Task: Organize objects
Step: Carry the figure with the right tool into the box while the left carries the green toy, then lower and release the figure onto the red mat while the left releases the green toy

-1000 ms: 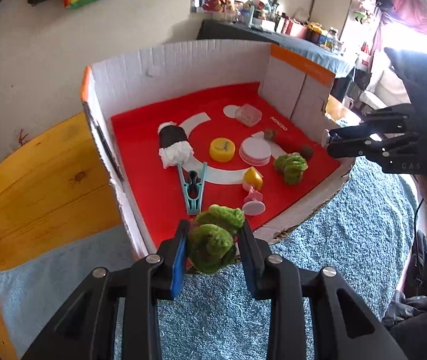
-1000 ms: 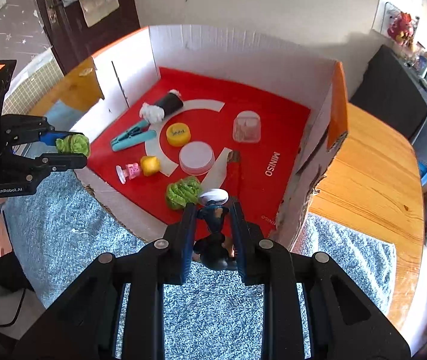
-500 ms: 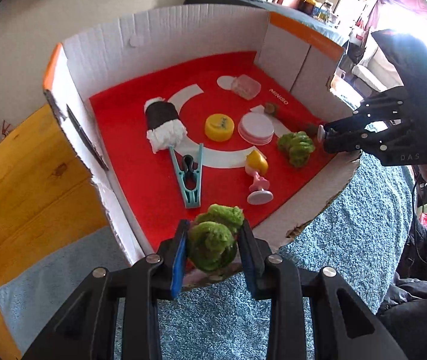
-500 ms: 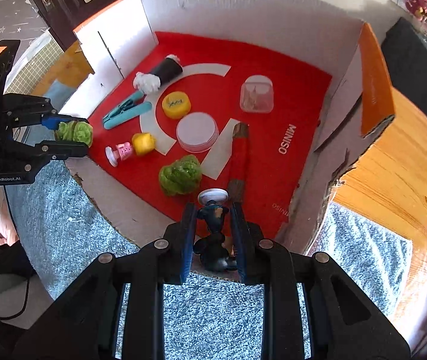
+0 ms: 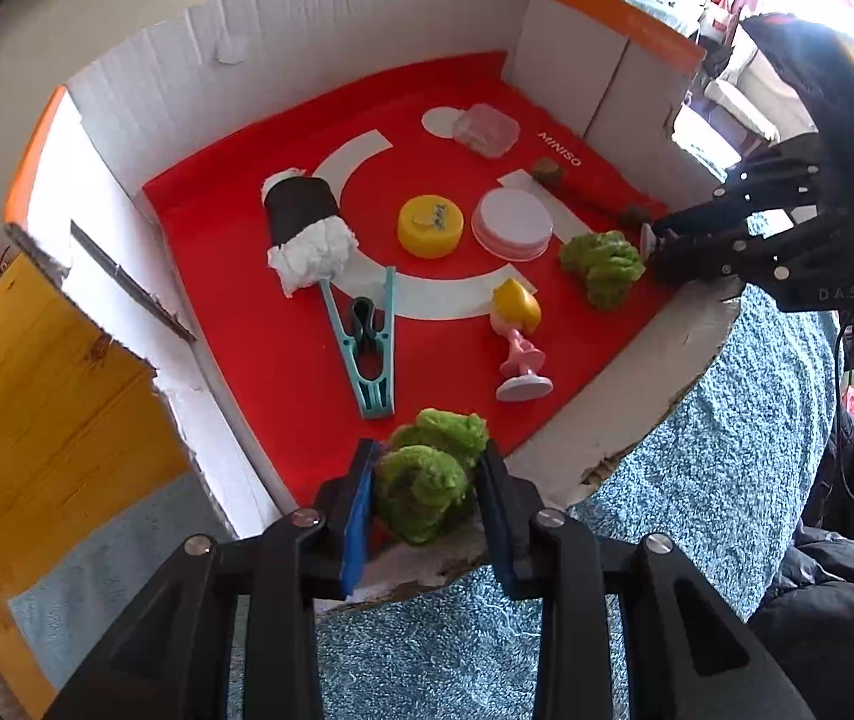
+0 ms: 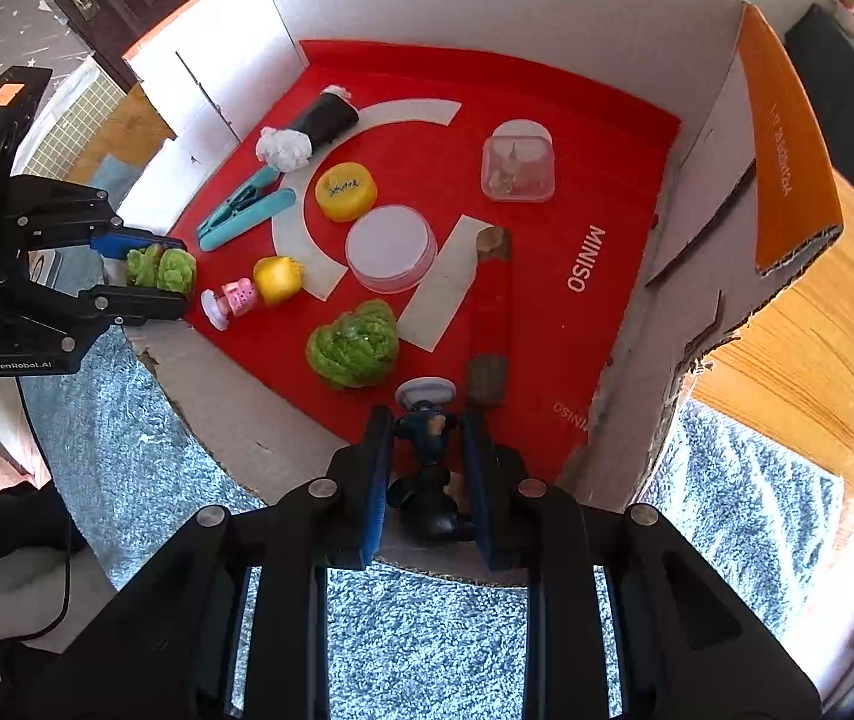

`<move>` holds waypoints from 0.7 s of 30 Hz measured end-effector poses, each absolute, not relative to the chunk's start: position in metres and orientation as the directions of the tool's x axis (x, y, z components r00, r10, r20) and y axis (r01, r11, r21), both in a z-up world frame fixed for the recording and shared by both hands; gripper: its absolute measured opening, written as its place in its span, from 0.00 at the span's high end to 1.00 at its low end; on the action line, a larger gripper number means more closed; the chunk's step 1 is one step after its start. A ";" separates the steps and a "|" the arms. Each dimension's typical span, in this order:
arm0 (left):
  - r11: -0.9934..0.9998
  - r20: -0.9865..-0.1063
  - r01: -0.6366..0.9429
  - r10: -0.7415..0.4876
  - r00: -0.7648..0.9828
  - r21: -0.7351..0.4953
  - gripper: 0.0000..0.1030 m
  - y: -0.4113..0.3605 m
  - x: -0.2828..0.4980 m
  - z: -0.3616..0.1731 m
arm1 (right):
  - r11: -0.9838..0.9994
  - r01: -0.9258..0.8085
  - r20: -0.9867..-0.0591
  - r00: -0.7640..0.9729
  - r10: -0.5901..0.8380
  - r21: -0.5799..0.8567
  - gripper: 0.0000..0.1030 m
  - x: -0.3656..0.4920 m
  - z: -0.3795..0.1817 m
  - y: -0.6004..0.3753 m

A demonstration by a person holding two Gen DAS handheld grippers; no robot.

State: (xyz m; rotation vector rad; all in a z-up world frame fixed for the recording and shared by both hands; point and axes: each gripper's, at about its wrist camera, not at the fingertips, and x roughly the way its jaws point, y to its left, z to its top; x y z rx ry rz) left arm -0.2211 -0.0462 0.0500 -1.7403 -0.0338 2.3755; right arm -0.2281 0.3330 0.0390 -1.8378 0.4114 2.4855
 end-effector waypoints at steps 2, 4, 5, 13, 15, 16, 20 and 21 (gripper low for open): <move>-0.981 -0.945 -0.147 0.165 -0.283 -0.127 0.67 -0.045 -0.221 0.050 | -0.966 -0.175 -0.946 -0.294 -0.134 0.192 0.79 -0.229 0.039 0.333; -0.981 -0.947 -0.150 0.160 -0.278 -0.122 0.67 -0.045 -0.221 0.050 | -0.967 -0.172 -0.949 -0.283 -0.135 0.189 0.79 -0.229 0.038 0.332; -0.981 -0.948 -0.150 0.159 -0.274 -0.121 0.67 -0.044 -0.221 0.050 | -0.967 -0.173 -0.951 -0.276 -0.137 0.189 0.79 -0.230 0.038 0.332; -0.981 -0.957 -0.159 0.149 -0.248 -0.111 0.67 -0.043 -0.223 0.050 | -0.966 -0.165 -0.959 -0.237 -0.156 0.198 0.78 -0.233 0.037 0.334; -0.981 -0.958 -0.160 0.147 -0.245 -0.109 0.67 -0.042 -0.223 0.050 | -0.969 -0.158 -0.961 -0.229 -0.154 0.192 0.78 -0.234 0.036 0.333; -0.981 -0.959 -0.162 0.145 -0.244 -0.107 0.67 -0.042 -0.223 0.050 | -0.969 -0.158 -0.962 -0.225 -0.152 0.190 0.78 -0.234 0.036 0.333; -0.981 -0.960 -0.164 0.140 -0.241 -0.102 0.67 -0.043 -0.222 0.051 | -0.974 -0.145 -0.968 -0.207 -0.140 0.172 0.77 -0.235 0.036 0.330; -0.981 -0.961 -0.164 0.140 -0.240 -0.102 0.67 -0.043 -0.222 0.051 | -0.976 -0.142 -0.970 -0.202 -0.136 0.166 0.77 -0.235 0.035 0.329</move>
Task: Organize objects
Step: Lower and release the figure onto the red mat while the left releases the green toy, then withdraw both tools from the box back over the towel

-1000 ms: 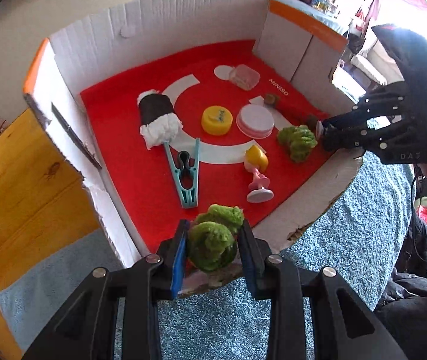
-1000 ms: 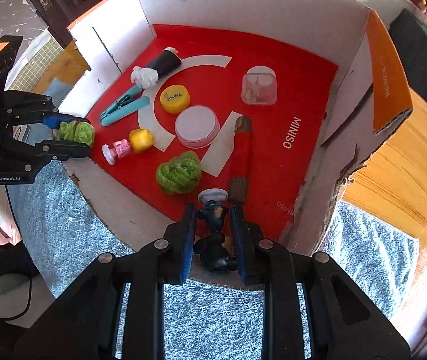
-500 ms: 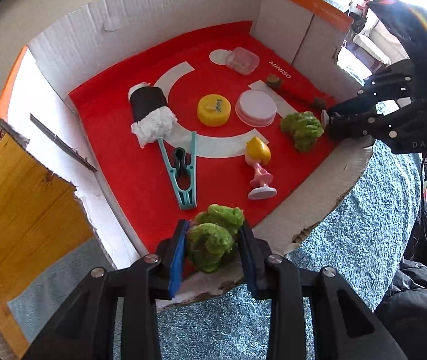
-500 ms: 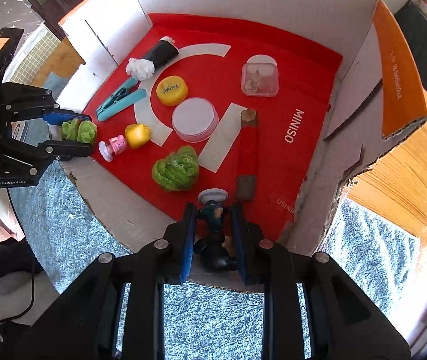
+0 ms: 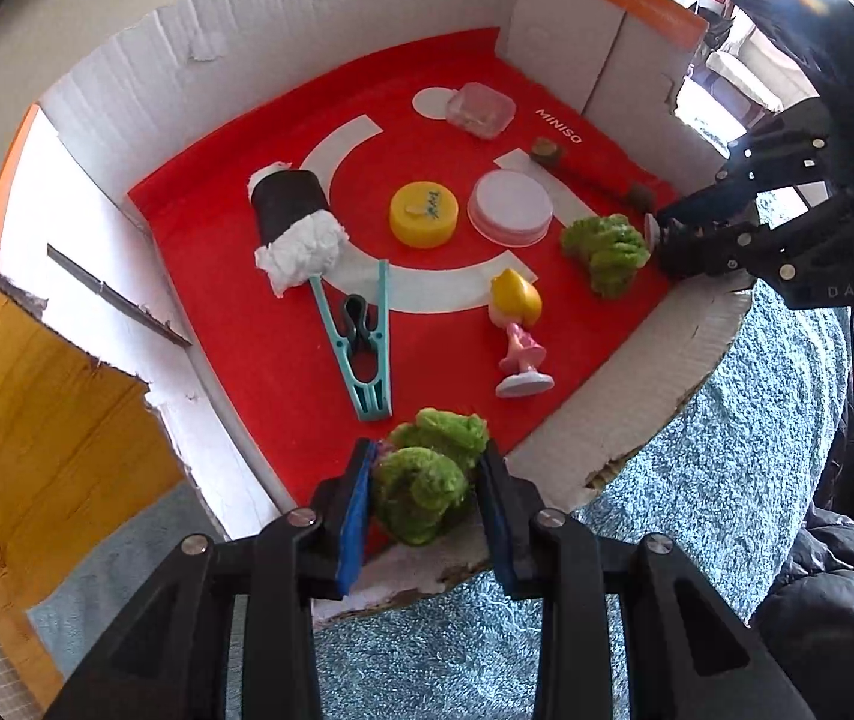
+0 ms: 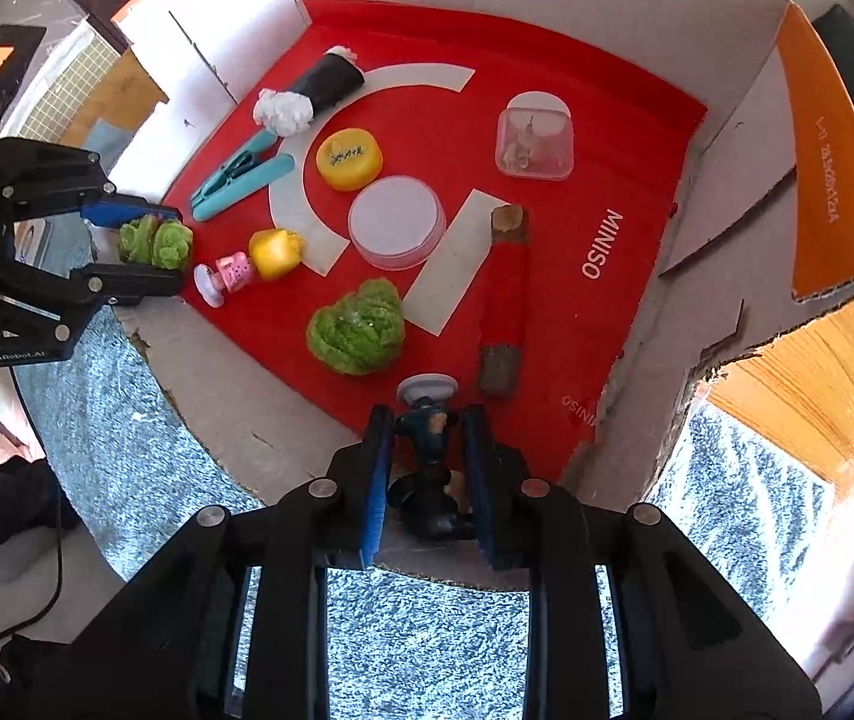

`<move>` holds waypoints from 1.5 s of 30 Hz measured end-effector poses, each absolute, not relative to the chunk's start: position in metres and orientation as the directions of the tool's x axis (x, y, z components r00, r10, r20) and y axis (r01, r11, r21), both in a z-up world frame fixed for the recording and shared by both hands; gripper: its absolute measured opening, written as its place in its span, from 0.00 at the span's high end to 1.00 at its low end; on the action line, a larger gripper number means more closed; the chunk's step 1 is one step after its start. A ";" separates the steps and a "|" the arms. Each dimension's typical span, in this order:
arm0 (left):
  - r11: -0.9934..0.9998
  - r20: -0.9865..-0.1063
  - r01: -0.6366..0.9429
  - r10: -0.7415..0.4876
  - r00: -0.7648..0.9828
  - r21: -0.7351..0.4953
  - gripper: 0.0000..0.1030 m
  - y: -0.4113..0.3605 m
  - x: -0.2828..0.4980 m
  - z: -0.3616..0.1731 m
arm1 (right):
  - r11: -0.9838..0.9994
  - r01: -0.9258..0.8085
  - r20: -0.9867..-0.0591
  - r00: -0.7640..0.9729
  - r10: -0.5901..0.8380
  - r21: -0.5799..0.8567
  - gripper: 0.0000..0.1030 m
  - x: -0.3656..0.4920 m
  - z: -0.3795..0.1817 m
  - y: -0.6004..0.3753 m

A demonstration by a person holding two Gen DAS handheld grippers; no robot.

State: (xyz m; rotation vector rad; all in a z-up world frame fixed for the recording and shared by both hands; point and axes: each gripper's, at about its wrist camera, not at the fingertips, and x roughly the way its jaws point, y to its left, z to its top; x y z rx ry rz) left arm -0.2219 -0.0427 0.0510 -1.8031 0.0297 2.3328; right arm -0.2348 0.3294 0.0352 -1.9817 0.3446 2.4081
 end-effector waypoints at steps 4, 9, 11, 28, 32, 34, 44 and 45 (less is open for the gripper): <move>-0.981 -0.961 -0.165 0.143 -0.236 -0.105 0.67 -0.044 -0.221 0.052 | -0.977 -0.138 -0.972 -0.192 -0.132 0.160 0.77 -0.235 0.035 0.329; -0.981 -0.962 -0.157 0.152 -0.227 -0.118 0.64 -0.049 -0.221 0.053 | -0.979 -0.133 -0.976 -0.177 -0.127 0.152 0.77 -0.235 0.035 0.329; -0.980 -0.962 -0.157 0.153 -0.226 -0.119 0.64 -0.050 -0.221 0.053 | -0.979 -0.136 -0.977 -0.173 -0.127 0.151 0.77 -0.235 0.035 0.330; -0.981 -0.958 -0.138 0.167 -0.231 -0.138 0.54 -0.062 -0.215 0.062 | -0.977 -0.149 -0.979 -0.157 -0.131 0.154 0.76 -0.231 0.040 0.337; -0.978 -0.954 -0.132 0.187 -0.233 -0.160 0.50 -0.066 -0.214 0.067 | -0.977 -0.150 -0.979 -0.159 -0.126 0.151 0.70 -0.234 0.043 0.334; -0.978 -0.954 -0.132 0.190 -0.234 -0.163 0.49 -0.067 -0.213 0.068 | -0.978 -0.149 -0.978 -0.166 -0.123 0.148 0.56 -0.233 0.045 0.334; -0.977 -0.951 -0.122 0.197 -0.238 -0.172 0.47 -0.075 -0.209 0.077 | -0.978 -0.149 -0.976 -0.184 -0.115 0.143 0.52 -0.232 0.053 0.335; -0.977 -0.950 -0.121 0.199 -0.241 -0.174 0.44 -0.076 -0.208 0.079 | -0.979 -0.149 -0.976 -0.186 -0.113 0.141 0.52 -0.232 0.054 0.335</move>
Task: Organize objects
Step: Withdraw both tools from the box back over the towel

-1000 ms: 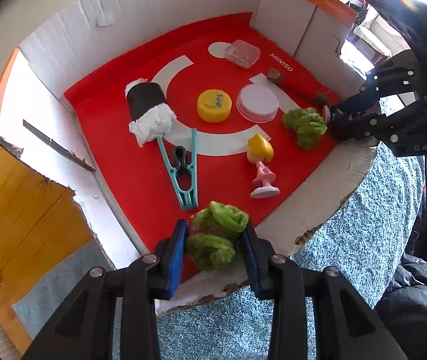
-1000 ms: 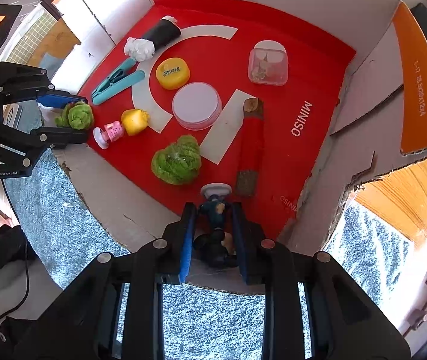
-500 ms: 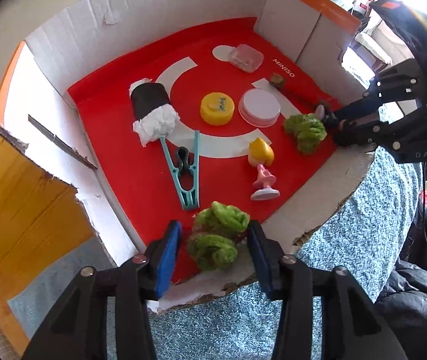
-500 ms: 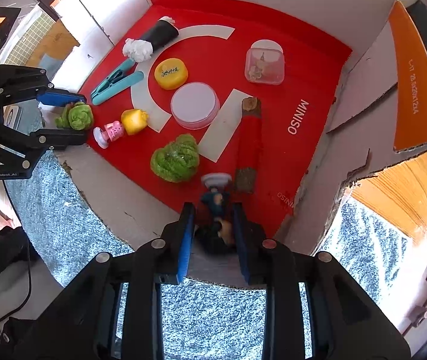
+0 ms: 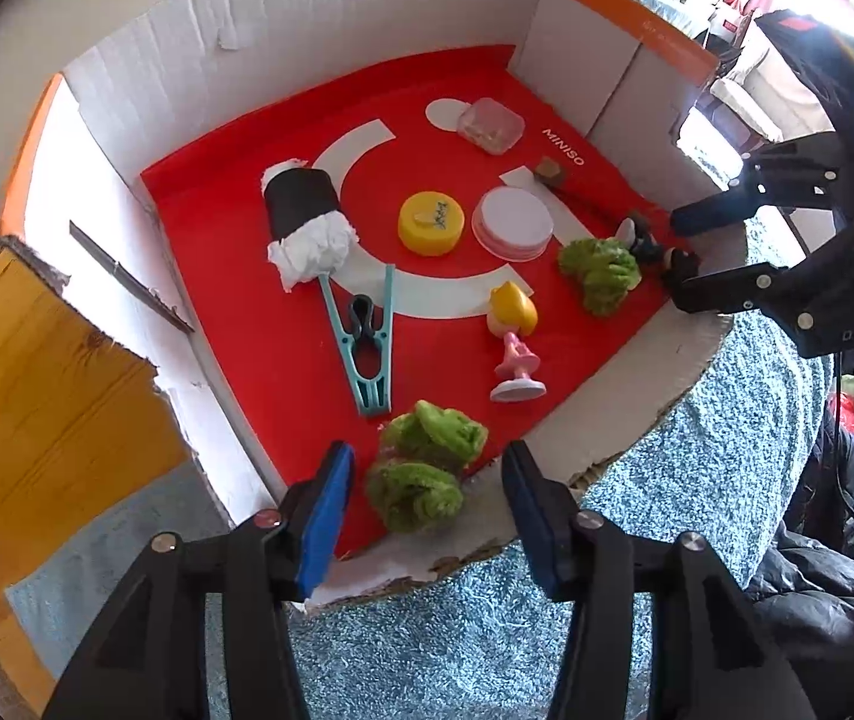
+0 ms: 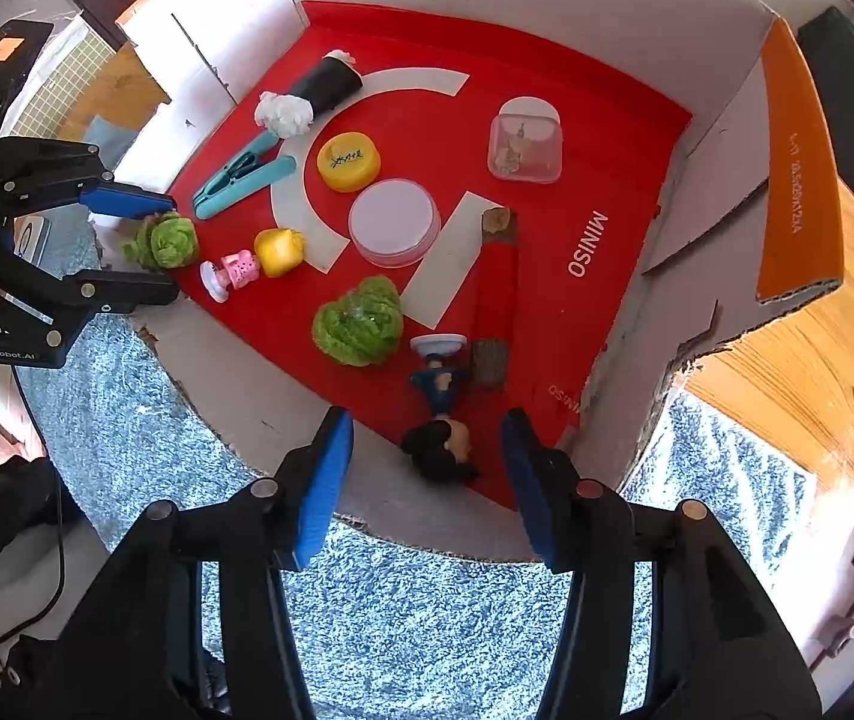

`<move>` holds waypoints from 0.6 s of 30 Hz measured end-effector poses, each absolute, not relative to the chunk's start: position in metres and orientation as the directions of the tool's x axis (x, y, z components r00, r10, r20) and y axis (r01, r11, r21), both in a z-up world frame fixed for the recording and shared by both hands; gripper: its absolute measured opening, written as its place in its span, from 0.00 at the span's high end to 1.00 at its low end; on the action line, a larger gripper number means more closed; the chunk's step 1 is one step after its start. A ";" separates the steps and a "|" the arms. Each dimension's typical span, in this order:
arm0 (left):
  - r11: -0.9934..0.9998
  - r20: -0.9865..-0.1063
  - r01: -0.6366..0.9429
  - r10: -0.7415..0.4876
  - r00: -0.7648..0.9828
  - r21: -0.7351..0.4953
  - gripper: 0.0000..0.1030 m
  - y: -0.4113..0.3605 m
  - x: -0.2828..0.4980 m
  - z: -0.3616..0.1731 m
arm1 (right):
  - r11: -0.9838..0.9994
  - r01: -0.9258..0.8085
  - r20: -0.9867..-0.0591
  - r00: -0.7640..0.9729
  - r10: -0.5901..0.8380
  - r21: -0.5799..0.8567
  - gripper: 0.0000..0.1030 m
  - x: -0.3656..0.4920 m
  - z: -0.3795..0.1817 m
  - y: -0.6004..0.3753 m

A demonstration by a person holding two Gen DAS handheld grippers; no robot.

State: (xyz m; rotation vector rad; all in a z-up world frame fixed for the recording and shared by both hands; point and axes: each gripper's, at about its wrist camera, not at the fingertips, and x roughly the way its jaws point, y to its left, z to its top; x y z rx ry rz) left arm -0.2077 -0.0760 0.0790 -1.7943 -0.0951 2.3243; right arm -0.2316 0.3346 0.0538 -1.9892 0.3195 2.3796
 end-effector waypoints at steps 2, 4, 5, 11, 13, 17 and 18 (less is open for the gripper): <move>-0.976 -0.947 -0.121 0.205 -0.247 -0.180 0.42 -0.078 -0.206 0.083 | -0.979 -0.149 -0.975 -0.191 -0.110 0.139 0.51 -0.231 0.057 0.335; -0.975 -0.945 -0.121 0.210 -0.251 -0.184 0.42 -0.079 -0.204 0.086 | -0.979 -0.149 -0.974 -0.199 -0.110 0.141 0.51 -0.230 0.060 0.335; -0.975 -0.943 -0.121 0.211 -0.256 -0.185 0.42 -0.079 -0.202 0.089 | -0.979 -0.149 -0.973 -0.204 -0.108 0.140 0.51 -0.229 0.063 0.334; -0.972 -0.930 -0.123 0.230 -0.286 -0.202 0.42 -0.081 -0.205 0.094 | -0.977 -0.153 -0.960 -0.259 -0.104 0.147 0.48 -0.227 0.081 0.337; -0.971 -0.925 -0.124 0.231 -0.301 -0.203 0.42 -0.072 -0.205 0.093 | -0.977 -0.153 -0.954 -0.282 -0.103 0.151 0.45 -0.220 0.086 0.340; -0.972 -0.914 -0.128 0.230 -0.334 -0.198 0.38 -0.038 -0.205 0.089 | -0.977 -0.153 -0.939 -0.332 -0.091 0.149 0.41 -0.215 0.097 0.323; -0.972 -0.911 -0.127 0.231 -0.341 -0.199 0.38 -0.037 -0.203 0.091 | -0.976 -0.154 -0.934 -0.344 -0.091 0.152 0.40 -0.215 0.098 0.322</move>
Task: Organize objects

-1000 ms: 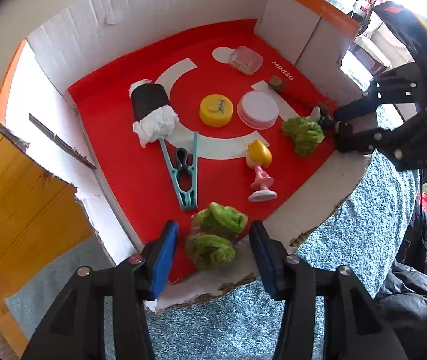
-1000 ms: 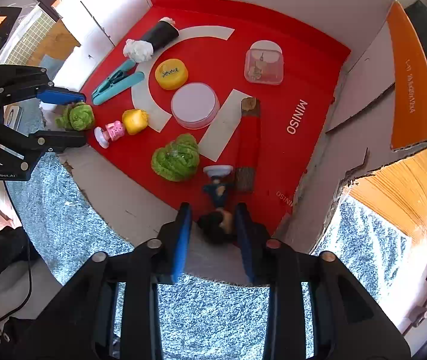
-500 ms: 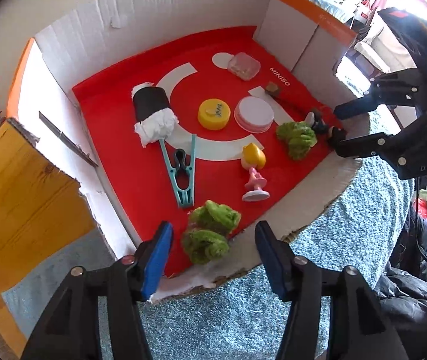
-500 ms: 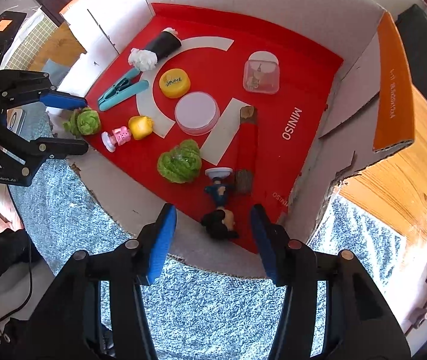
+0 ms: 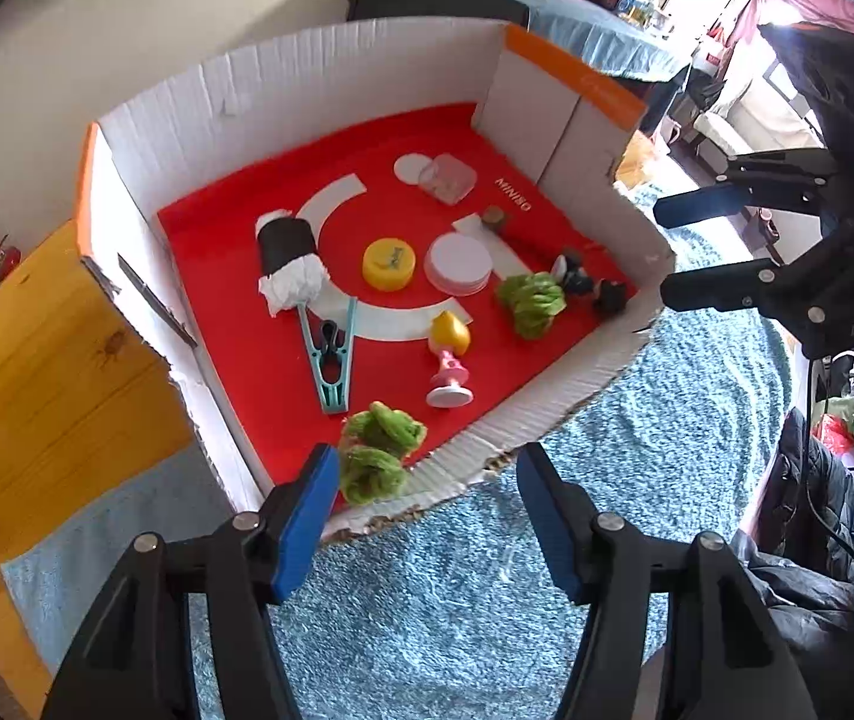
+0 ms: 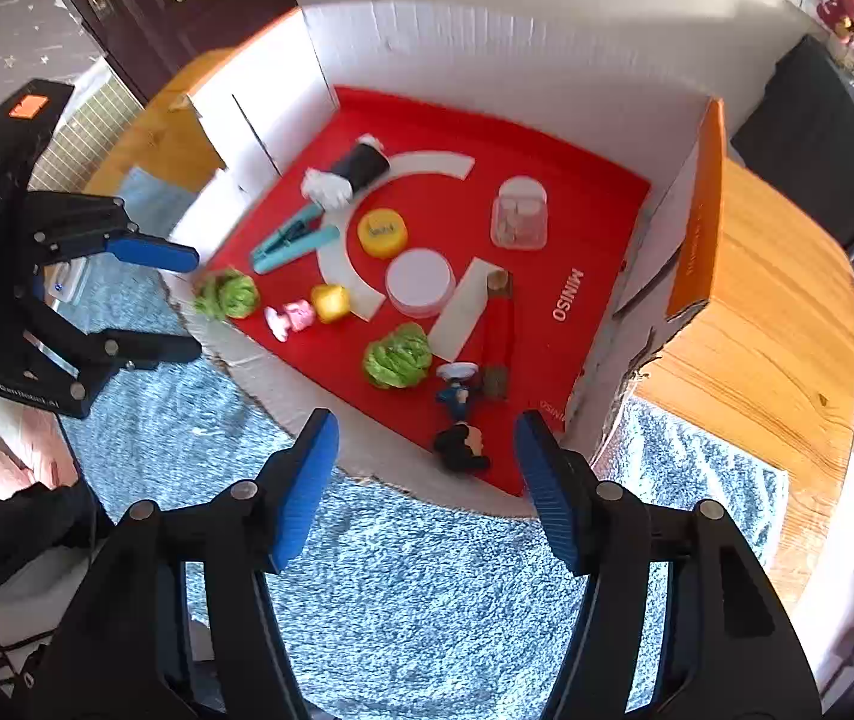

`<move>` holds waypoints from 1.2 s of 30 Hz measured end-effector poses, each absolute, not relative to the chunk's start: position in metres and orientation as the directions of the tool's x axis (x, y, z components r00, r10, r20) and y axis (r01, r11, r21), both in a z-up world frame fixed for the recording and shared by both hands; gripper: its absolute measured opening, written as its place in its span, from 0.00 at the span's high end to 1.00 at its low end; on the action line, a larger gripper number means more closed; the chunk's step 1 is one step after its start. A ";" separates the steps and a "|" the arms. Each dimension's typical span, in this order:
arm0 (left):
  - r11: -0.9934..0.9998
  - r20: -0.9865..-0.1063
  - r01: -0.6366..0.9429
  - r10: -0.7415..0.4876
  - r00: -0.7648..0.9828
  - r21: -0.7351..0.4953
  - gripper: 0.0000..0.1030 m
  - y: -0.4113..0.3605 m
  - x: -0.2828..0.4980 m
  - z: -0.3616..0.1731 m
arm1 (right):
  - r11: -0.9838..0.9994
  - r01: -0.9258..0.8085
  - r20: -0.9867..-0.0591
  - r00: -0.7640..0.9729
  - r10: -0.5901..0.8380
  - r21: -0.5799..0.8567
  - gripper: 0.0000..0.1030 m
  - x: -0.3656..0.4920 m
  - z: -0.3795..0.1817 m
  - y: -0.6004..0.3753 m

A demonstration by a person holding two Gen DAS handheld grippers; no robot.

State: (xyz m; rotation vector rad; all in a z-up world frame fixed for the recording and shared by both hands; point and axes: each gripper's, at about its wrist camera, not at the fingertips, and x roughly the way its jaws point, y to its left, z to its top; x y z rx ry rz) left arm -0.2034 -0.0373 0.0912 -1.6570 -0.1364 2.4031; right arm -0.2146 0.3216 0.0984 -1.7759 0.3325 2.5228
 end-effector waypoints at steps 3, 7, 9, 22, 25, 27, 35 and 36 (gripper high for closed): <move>-0.971 -0.903 -0.122 0.238 -0.358 -0.208 0.38 -0.036 -0.198 0.097 | -0.976 -0.156 -0.922 -0.377 -0.085 0.154 0.37 -0.204 0.110 0.321; -0.971 -0.886 -0.115 0.237 -0.397 -0.209 0.38 -0.035 -0.187 0.108 | -0.974 -0.154 -0.905 -0.417 -0.086 0.163 0.36 -0.193 0.122 0.316; -0.973 -0.872 -0.113 0.233 -0.430 -0.203 0.35 -0.033 -0.179 0.115 | -0.976 -0.153 -0.893 -0.443 -0.075 0.157 0.34 -0.190 0.125 0.310; -0.996 -0.703 -0.049 0.087 -0.706 -0.074 0.15 -0.008 -0.111 0.148 | -0.966 -0.170 -0.768 -0.640 -0.041 0.193 0.21 -0.133 0.154 0.283; -0.995 -0.671 -0.029 0.087 -0.736 -0.097 0.11 -0.006 -0.099 0.148 | -0.963 -0.193 -0.743 -0.669 -0.012 0.190 0.17 -0.124 0.152 0.277; -0.994 -0.649 -0.008 0.076 -0.757 -0.107 0.09 -0.006 -0.093 0.149 | -0.961 -0.211 -0.727 -0.686 0.016 0.178 0.17 -0.119 0.149 0.271; -0.993 -0.596 0.070 0.002 -0.803 -0.097 0.00 0.005 -0.074 0.145 | -0.944 -0.294 -0.669 -0.733 0.123 0.149 0.16 -0.100 0.133 0.255; -0.992 -0.594 0.077 -0.004 -0.804 -0.097 0.00 0.006 -0.073 0.143 | -0.943 -0.297 -0.660 -0.740 0.128 0.150 0.14 -0.098 0.132 0.253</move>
